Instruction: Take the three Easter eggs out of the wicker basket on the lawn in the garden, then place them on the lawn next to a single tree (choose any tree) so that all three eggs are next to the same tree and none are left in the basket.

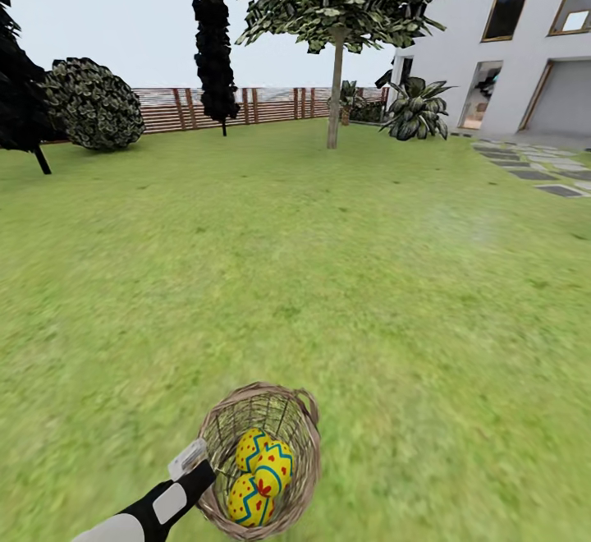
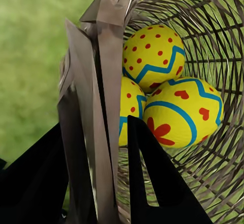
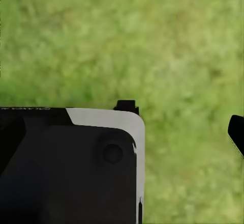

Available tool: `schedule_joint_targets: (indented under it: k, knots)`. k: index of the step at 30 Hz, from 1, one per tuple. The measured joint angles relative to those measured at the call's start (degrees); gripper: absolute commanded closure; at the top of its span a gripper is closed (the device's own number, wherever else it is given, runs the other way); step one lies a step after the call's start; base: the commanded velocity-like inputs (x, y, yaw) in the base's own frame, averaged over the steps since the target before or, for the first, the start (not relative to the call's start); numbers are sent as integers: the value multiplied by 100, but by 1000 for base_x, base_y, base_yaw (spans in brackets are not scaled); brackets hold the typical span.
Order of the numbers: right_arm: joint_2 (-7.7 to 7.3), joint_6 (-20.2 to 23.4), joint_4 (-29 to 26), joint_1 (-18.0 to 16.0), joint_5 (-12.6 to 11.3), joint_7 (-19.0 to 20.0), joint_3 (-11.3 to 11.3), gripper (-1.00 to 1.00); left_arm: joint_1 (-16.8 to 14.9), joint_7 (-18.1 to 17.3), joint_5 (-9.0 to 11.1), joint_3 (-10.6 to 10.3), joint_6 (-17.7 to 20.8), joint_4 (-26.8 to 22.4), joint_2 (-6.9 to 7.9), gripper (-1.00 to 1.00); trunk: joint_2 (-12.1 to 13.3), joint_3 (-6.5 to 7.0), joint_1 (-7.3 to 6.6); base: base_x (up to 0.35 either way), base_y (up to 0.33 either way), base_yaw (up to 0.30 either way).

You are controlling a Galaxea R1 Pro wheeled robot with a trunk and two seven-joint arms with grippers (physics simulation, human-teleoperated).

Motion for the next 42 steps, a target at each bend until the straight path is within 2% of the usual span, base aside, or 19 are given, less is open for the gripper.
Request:
schedule_joint_targets:
  k: [42]
  knots:
    - [0,0,0,0,0,0,0,-100,0,0,-1,1,0,0,-2,100,0,0,0,341,0,0]
